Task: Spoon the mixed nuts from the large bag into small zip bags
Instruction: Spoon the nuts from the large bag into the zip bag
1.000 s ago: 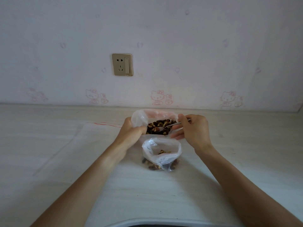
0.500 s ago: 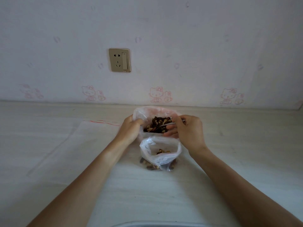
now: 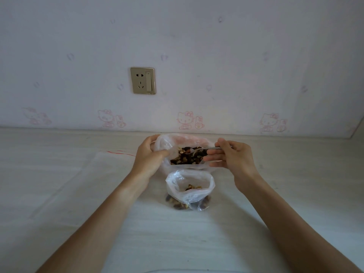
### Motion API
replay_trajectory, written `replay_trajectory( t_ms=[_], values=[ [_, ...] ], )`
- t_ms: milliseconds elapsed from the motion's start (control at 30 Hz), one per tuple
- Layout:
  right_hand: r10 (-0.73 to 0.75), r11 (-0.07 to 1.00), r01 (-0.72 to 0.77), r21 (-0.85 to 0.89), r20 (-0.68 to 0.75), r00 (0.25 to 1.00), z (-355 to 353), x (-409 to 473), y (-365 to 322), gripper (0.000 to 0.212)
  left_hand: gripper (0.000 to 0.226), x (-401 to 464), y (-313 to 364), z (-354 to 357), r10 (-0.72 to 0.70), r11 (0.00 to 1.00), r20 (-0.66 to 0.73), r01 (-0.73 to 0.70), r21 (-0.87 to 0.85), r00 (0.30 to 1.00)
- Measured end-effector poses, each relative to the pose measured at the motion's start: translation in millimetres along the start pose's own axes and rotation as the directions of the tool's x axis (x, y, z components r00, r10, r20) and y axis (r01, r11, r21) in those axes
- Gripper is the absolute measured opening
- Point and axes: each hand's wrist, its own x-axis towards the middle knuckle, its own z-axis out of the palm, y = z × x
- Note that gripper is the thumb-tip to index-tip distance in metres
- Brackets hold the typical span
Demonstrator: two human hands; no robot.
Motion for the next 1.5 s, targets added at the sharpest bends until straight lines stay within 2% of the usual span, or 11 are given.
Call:
replay_trajectory(
  t_ms=[200,400,467,633,800,867,1000,1167,1233,1333,1500],
  values=[
    [-0.09,0.993,0.087,0.076,0.041,0.995,-6,-2,-16,0.036,0.061,-12,13,-20,0.16,0.981,0.013,-0.16,0.113,0.987],
    [-0.11,0.987,0.101,0.126,0.068,0.992,-18,0,-28,0.037,0.018,-42,19,-32,0.49,0.777,0.056,-0.465,0.424,0.87],
    [-0.105,0.989,0.095,0.111,0.085,0.991,-21,1,-30,0.037,0.005,-51,22,-34,0.432,0.782,0.143,-0.448,0.432,0.891],
    [-0.097,0.995,0.101,-0.022,0.135,0.986,-27,2,-33,0.039,0.034,-65,15,-34,0.196,0.753,0.314,-0.348,0.558,0.929],
    [-0.223,0.933,0.277,-0.232,0.232,0.947,-26,-4,-35,0.044,0.018,-68,11,-30,0.155,0.867,0.39,-0.314,0.387,0.908],
    [-0.327,0.853,0.411,-0.322,0.284,0.902,-23,-9,-38,0.044,0.016,-68,10,-28,0.164,0.884,0.406,-0.317,0.345,0.899],
    [-0.549,0.641,0.677,-0.361,0.401,0.733,-15,-24,-41,0.042,0.012,-66,9,-28,0.185,0.9,0.4,-0.318,0.299,0.898],
    [-0.673,0.521,0.793,-0.317,0.419,0.61,-8,-35,-43,0.039,0.013,-64,9,-32,0.204,0.879,0.387,-0.342,0.331,0.899],
    [-0.694,0.56,0.782,-0.272,0.361,0.623,-8,-36,-43,0.039,0.013,-65,9,-32,0.206,0.875,0.382,-0.344,0.341,0.901],
    [-0.642,0.706,0.681,-0.193,0.233,0.731,-7,-31,-40,0.043,0.015,-66,10,-34,0.203,0.861,0.383,-0.35,0.369,0.901],
    [-0.368,0.928,0.37,-0.052,0.044,0.929,-10,-12,-29,0.044,0.032,-63,17,-37,0.202,0.845,0.32,-0.329,0.42,0.926]
  ],
)
